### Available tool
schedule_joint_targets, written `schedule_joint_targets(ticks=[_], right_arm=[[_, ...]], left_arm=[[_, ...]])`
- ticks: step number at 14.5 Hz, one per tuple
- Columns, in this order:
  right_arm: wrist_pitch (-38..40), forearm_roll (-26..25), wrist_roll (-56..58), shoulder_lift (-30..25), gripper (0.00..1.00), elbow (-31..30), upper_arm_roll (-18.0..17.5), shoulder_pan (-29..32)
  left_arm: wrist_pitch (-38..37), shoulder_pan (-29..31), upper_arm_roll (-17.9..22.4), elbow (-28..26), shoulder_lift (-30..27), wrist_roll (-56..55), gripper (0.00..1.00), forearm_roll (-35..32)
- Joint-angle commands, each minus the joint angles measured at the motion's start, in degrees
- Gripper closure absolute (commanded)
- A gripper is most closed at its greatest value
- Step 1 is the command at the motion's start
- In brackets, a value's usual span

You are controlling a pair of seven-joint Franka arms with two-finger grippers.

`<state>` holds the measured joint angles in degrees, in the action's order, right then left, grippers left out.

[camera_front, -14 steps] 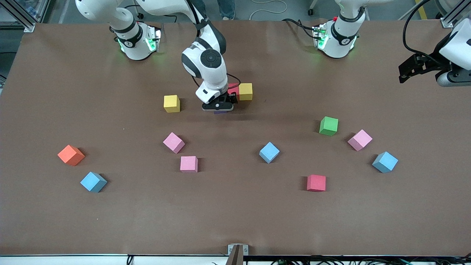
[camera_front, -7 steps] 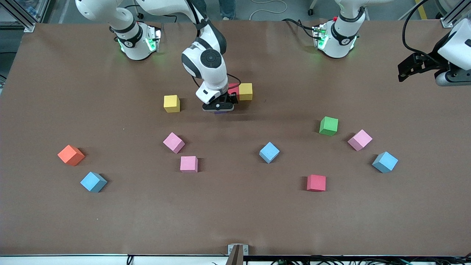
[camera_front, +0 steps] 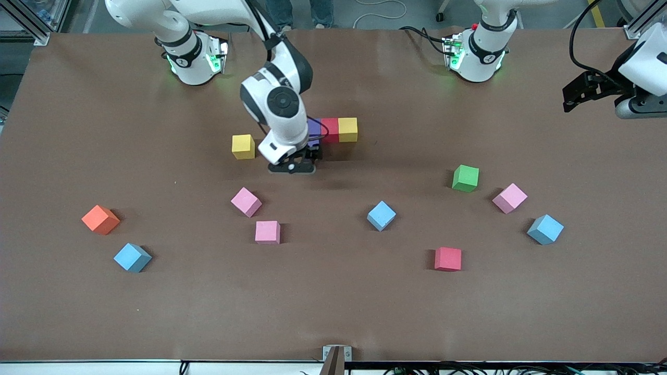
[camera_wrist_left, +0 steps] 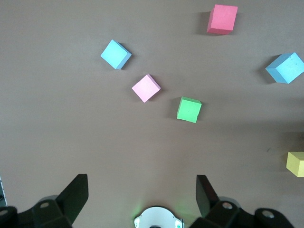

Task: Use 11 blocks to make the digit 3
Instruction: 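Open the right gripper and lift it off the purple cube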

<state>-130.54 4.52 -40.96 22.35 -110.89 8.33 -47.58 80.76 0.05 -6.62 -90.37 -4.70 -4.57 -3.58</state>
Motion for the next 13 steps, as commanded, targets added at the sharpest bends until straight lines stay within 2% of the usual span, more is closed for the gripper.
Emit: schedule_joint_targets(ticks=[1,2,4,6,9,13], right_arm=[[0.6,-0.5,0.6,-0.8,0.00,2.2,5.6,1.1],[1.2,-0.4,0.6,-0.5,0.00,4.4,7.5,1.8],[0.9,-0.1,1.7,2.5,0.00,8.9,7.7,5.0],[1.4,0.3,4.3,9.0,0.00,17.1,7.5,6.4],[1.2,0.9,4.9,17.6,0.00,25.2,7.2,8.3],[0.7,1.2,9.2,22.6,0.00,28.7,2.9,13.4]], left_arm=[[-0.5,0.2,-0.1,-0.7,-1.1,-0.4,0.00,1.0],[-0.6,0.3,-0.1,-0.7,-1.1,-0.4,0.00,1.0],[-0.5,0.3,-0.1,-0.7,-1.1,-0.4,0.00,1.0],[-0.5,0.4,-0.1,-0.7,-1.1,-0.4,0.00,1.0],[-0.5,0.4,-0.1,-0.7,-0.9,-0.4,0.00,1.0],[-0.6,0.5,0.0,-0.7,-1.0,-0.4,0.00,1.0]])
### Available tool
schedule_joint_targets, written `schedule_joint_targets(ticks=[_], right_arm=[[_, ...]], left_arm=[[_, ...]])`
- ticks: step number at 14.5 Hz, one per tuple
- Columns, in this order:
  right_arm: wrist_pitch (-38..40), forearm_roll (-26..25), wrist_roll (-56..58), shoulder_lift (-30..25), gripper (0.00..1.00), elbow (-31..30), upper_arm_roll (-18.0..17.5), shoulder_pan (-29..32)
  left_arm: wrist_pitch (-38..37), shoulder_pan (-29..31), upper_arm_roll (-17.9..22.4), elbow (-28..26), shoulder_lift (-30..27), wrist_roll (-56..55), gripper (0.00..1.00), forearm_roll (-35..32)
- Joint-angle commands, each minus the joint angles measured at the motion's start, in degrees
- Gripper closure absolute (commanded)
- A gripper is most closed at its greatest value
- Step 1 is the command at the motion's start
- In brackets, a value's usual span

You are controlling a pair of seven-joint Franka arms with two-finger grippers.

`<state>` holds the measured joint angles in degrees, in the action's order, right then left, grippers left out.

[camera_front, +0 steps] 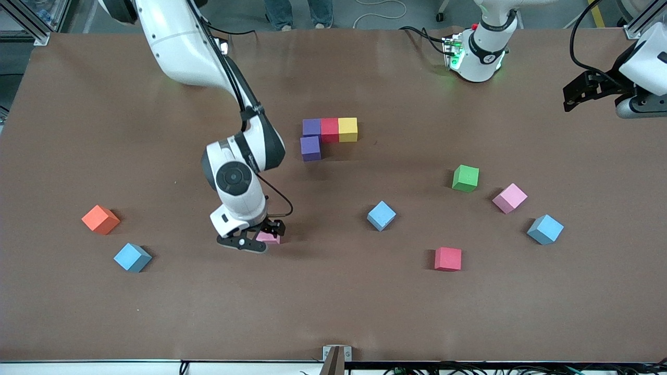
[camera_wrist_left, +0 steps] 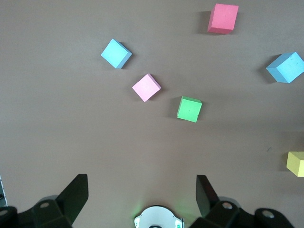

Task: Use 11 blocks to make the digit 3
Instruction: 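Lower the right gripper onto the pink cube and grasp it, then carry the pink cube to the cluster and set it below purple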

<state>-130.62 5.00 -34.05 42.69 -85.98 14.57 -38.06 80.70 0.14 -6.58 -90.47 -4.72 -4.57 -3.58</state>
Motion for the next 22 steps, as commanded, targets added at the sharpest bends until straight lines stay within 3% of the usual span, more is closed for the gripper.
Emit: schedule_joint_targets(ticks=[1,4,8,11,12,15,18,22], right_arm=[[0.8,0.7,2.3,2.5,0.00,4.2,-4.8,4.9],[0.7,1.4,2.4,2.7,0.00,4.2,-6.9,6.6],[0.8,2.8,2.5,3.4,0.01,4.2,-7.0,6.3],[1.0,2.8,2.7,3.3,0.08,4.1,-7.0,5.9],[1.0,2.7,3.8,3.2,0.16,3.9,-6.9,5.7],[1.4,2.7,9.2,3.0,0.53,3.4,-6.9,5.6],[1.7,2.7,10.7,2.8,0.98,2.5,-6.9,5.1],[0.7,2.8,10.1,-1.7,1.00,-4.1,-6.9,2.8]], left_arm=[[-0.5,0.4,0.0,-0.6,-1.0,-0.5,0.00,1.0],[-0.6,0.5,0.0,-0.7,-1.0,-0.4,0.00,1.0],[-0.6,0.5,0.0,-1.0,-1.0,-0.5,0.00,1.0],[-0.6,0.5,0.0,-1.0,-1.0,-0.5,0.00,1.0],[-0.6,0.4,0.0,-1.0,-1.0,-0.5,0.00,1.0],[-0.6,0.4,0.0,-1.1,-0.9,-0.4,0.00,1.0],[-0.6,0.4,0.0,-1.1,-0.6,-0.4,0.00,1.0],[-0.7,0.3,0.0,-1.6,-0.8,-0.4,0.00,1.0]])
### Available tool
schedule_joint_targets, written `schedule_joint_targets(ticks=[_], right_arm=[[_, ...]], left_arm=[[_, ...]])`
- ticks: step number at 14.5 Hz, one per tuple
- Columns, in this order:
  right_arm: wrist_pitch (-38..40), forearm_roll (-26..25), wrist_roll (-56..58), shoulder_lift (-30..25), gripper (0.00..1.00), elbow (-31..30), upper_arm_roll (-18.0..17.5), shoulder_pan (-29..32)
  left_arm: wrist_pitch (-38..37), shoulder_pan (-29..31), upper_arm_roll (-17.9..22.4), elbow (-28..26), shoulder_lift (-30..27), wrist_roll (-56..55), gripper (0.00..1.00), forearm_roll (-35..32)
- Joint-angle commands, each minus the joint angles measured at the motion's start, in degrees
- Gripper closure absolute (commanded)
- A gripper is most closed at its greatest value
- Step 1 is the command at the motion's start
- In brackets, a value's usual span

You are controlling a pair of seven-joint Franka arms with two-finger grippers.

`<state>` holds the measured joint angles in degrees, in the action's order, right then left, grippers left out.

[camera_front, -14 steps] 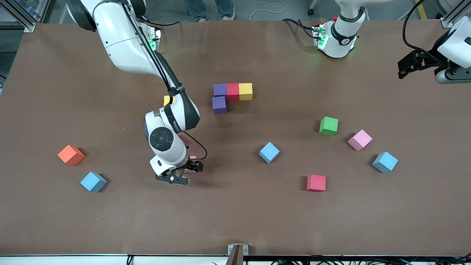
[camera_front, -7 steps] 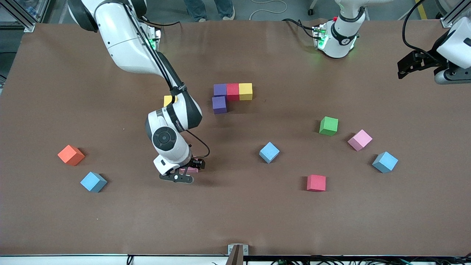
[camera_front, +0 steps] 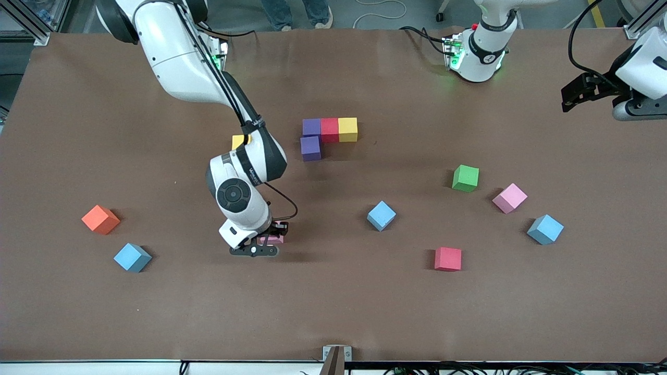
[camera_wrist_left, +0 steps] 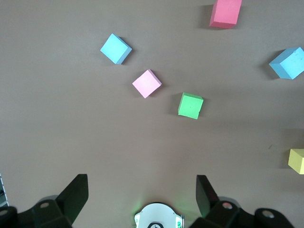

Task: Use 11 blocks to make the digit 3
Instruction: 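Carry the pink cube to the cluster and set it below purple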

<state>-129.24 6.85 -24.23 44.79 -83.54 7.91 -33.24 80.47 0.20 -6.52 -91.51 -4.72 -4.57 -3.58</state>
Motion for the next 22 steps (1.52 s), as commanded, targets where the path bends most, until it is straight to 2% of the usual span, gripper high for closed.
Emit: schedule_joint_targets(ticks=[1,3,6,8,15,22], right_arm=[[-1.1,1.0,0.1,-5.3,1.00,-8.2,-0.4,-2.7],[-3.1,1.1,0.1,-8.6,1.00,-12.4,-0.4,-4.7],[-11.0,2.2,-0.1,-12.1,1.00,-19.9,-0.4,-8.4],[-12.1,3.4,-0.3,-14.3,1.00,-23.0,-0.4,-10.3],[-11.1,3.7,-8.7,-15.3,1.00,-24.9,-0.4,-16.0],[-11.6,3.7,-11.6,-17.7,1.00,-29.7,-0.3,-16.8]], left_arm=[[-0.6,0.2,-0.1,-0.6,-0.8,-0.5,0.00,1.0],[-0.6,0.2,-0.1,-0.6,-0.8,-0.5,0.00,1.0],[-0.6,0.2,-0.2,-0.6,-0.8,-0.5,0.00,1.0],[-0.7,0.2,-0.1,-0.6,-1.0,-0.5,0.00,1.0],[-0.7,0.3,-0.1,-0.6,-0.8,-0.4,0.00,1.0],[-0.7,0.2,-0.1,-0.6,-0.6,-0.4,0.00,1.0]])
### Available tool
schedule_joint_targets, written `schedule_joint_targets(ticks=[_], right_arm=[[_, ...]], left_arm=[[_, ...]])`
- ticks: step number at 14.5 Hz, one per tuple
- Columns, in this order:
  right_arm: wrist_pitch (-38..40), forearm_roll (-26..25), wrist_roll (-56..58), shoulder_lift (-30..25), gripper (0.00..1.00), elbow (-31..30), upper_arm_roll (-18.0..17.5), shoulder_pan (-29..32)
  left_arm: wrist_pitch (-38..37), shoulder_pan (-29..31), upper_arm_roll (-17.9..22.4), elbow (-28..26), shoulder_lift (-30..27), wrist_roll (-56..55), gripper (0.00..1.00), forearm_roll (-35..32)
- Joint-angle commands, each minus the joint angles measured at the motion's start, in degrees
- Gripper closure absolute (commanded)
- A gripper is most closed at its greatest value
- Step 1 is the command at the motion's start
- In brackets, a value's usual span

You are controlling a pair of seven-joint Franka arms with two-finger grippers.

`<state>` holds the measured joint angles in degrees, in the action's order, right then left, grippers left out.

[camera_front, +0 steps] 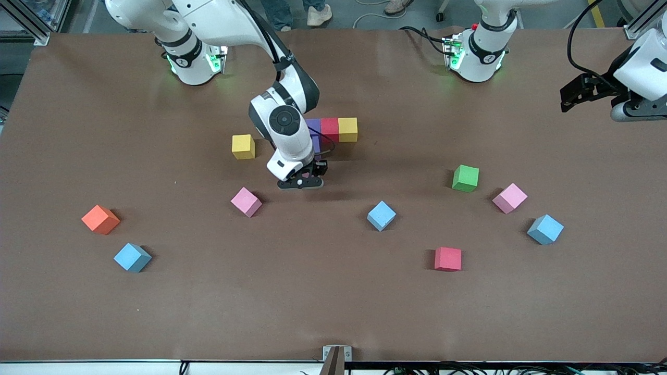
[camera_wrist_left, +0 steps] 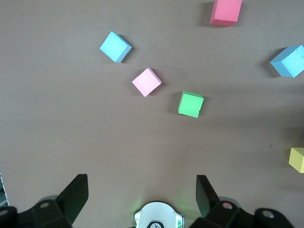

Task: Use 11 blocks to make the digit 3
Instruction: 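Carry the pink cube to the cluster and set it below purple, then hold the pink cube against the purple cube with the right gripper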

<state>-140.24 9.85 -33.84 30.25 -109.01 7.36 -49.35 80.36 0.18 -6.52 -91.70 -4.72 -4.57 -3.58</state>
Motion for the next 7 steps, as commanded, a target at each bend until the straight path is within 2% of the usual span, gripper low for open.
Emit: schedule_joint_targets(ticks=[1,7], right_arm=[[-0.5,0.7,-2.7,-3.3,1.00,-4.3,0.3,-1.3],[-0.8,0.7,-7.7,-3.4,1.00,-4.3,0.3,-2.2]], left_arm=[[-0.6,0.3,-0.1,-0.4,-0.6,-0.4,0.00,1.0],[-0.6,0.3,-0.1,-0.9,-0.8,-0.4,0.00,1.0]])
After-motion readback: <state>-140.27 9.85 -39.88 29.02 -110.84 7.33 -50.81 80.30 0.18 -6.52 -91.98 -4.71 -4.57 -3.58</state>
